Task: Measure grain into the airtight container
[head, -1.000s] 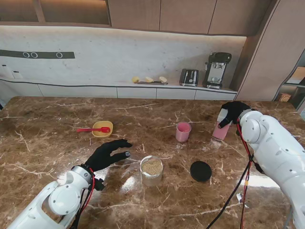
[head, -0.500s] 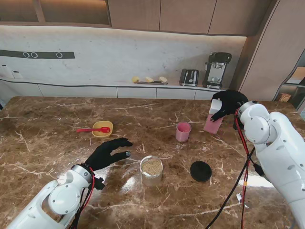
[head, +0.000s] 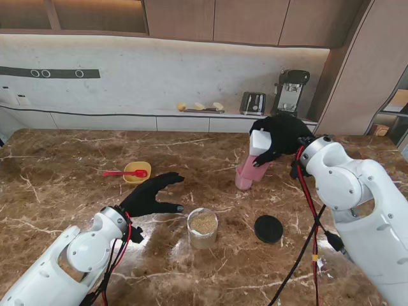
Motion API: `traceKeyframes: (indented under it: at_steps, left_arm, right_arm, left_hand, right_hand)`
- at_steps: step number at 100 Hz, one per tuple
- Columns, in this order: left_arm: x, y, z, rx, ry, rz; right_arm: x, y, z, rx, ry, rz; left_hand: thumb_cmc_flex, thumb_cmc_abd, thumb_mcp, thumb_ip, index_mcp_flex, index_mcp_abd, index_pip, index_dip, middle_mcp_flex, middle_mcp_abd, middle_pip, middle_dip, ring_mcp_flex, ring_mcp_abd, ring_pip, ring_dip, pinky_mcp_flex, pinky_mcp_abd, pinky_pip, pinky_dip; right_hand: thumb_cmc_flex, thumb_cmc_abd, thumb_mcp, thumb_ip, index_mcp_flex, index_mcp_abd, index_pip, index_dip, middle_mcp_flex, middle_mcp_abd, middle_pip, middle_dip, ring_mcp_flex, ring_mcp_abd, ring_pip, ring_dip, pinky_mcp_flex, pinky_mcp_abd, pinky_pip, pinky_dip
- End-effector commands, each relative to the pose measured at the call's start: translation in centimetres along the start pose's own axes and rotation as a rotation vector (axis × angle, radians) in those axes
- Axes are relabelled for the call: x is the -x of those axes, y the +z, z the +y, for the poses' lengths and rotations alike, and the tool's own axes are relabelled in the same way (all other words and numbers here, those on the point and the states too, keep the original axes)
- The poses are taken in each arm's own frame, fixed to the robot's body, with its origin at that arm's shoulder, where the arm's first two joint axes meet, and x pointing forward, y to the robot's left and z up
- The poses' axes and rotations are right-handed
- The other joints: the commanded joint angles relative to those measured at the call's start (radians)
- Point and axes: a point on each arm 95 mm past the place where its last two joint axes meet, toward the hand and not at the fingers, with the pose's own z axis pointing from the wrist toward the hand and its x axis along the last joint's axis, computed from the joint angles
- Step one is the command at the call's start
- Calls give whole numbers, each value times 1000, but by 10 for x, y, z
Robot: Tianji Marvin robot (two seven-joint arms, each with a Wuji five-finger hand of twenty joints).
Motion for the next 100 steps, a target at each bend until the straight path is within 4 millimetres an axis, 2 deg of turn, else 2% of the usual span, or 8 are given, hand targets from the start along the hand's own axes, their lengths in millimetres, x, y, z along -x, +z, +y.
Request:
traceKeyframes:
  at_steps: [1,8,30,45,63,81,91,100]
  left_arm:
    - [-10,8,-6,-3,5,28]
    - [-15,14,-7,4,13,43]
    - [-27,33,-9,33,14,71]
    - [-33,38,-6,71,7,82]
    - [-38,39,-1,88,1,98]
    - [-42,39,3,78,-13,116]
    - [-44,39,6,74,-19,125]
    - [-44,39,9,58,-30,124]
  right_arm:
    - [-18,-2,-13,-24,32,38]
    - [-33,-6,-18,-21,47,69]
    - [-69,-10,-42,-8,151,151]
    - [-84,-9,-55,4,175,188]
    - [-99,-5,-61,3,192,225]
    - [-109,-1,-65,20,210,241]
    - [-114,2,-68,34,218,245]
    - [-117,3,-70,42,227,248]
  left_hand:
    - [7,-43,1,-35,-55,21,-23,-14,-47,2,1,-9,-58,-43,-24,-16,-17,-2,-4,-12]
    - [13,-65,-6,-60,-99,42,-37,-20,-92,12,1,-9,-88,-30,-29,-20,-15,10,-4,-11]
    - [8,-118,-25,-91,-175,63,-74,-41,-177,21,-11,-23,-122,16,-14,-17,28,48,58,19]
    - [1,-132,-45,-101,-178,34,-63,-35,-178,-4,-15,-27,-42,52,38,20,60,97,110,50]
    - [12,-126,-98,-100,-157,7,-44,-16,-150,-20,-9,-23,109,91,122,157,109,139,171,125]
    - [20,-122,-100,-96,-113,-22,-9,19,-89,-18,-2,-12,264,138,324,406,167,227,302,271]
    - [41,-117,-92,-88,-89,-8,14,40,-61,1,7,1,298,145,424,468,199,244,371,337]
    - [67,-110,-81,-78,-69,5,32,58,-37,21,18,7,348,148,501,496,245,254,424,370]
  right_hand:
    - [234,118,202,32,120,-161,305,49,138,-100,141,62,49,-9,25,19,35,-46,52,-19]
    - [233,116,204,31,121,-161,305,48,140,-101,140,62,49,-8,27,20,36,-47,56,-19]
    - [230,118,210,31,121,-166,306,47,139,-104,139,62,48,-10,23,20,33,-46,54,-24]
    - [230,114,212,30,122,-166,308,47,139,-104,139,64,48,-10,22,21,33,-45,53,-26]
    - [230,112,216,29,122,-166,308,48,139,-106,140,66,48,-9,21,22,33,-44,53,-28]
    - [229,112,219,29,122,-166,309,48,139,-107,140,67,49,-11,22,23,33,-44,55,-29]
    - [227,111,222,28,122,-166,309,48,140,-107,141,67,49,-11,23,24,34,-46,58,-29]
    - [225,114,223,28,122,-167,309,48,140,-107,141,67,49,-12,24,25,34,-46,58,-30]
